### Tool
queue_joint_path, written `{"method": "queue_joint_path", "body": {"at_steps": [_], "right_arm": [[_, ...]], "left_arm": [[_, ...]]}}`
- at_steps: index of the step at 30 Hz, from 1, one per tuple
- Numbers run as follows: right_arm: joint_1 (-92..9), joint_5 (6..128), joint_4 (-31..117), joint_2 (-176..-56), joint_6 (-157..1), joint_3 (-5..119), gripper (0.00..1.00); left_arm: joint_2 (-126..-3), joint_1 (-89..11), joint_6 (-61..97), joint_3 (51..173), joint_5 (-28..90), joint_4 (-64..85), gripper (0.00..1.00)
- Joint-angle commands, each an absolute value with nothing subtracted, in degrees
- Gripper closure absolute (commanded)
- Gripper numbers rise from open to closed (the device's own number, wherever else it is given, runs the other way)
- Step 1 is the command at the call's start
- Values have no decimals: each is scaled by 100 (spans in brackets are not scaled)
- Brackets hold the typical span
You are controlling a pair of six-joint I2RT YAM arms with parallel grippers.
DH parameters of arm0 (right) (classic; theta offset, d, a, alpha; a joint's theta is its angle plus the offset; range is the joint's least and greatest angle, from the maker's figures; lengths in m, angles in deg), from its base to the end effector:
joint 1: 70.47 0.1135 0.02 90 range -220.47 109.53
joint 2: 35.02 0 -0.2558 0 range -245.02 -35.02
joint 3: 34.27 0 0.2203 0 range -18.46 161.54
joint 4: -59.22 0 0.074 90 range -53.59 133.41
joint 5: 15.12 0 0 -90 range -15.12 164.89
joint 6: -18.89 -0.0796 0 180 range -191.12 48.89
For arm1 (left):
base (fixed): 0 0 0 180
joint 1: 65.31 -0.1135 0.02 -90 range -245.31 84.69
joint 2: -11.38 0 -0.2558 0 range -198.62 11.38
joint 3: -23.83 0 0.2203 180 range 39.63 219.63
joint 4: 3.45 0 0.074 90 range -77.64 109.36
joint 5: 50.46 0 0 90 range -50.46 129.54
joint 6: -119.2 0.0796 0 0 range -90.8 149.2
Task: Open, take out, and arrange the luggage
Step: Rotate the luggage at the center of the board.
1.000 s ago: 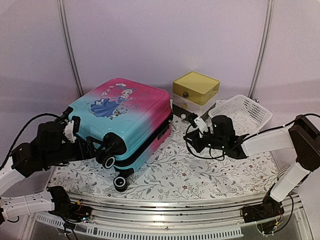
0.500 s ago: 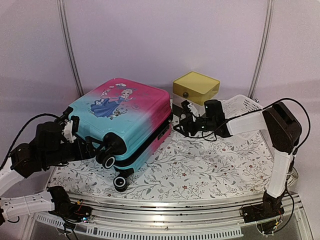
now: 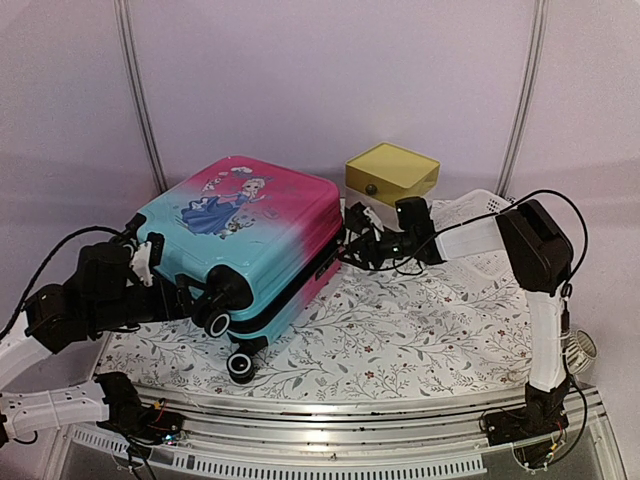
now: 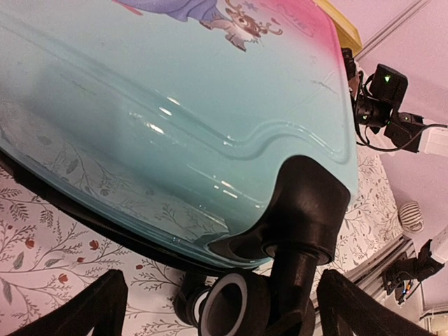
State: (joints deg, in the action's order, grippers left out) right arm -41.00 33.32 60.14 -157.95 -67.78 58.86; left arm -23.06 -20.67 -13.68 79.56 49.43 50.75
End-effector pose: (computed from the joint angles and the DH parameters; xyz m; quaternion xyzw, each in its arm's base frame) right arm 0.3808 0.2758 0.1542 -0.4004 0.7214 0.4051 0.3940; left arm 0.1108 -0.0902 0.2553 -0.0277 0.8757 -0.2746 0.3962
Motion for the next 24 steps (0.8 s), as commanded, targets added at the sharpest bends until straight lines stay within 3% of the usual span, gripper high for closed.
{"method": "queue_joint_path", "body": {"at_steps": [1,9,24], "right_arm": [[-4127,2814,5941,-16020,-6579,6156,57],[-4127,2743,5948,-15925,-6516,6101,97],[-3970,3353,6993,-14095,-6820,3710,99]], "left_arm": [[-2325,-2135,-1268,7998,4913,4980,3],[-2377,-2145,-1254,8023,4895,4963,3],[-2398,-2148,-1181,8167,4861,4989,4]]}}
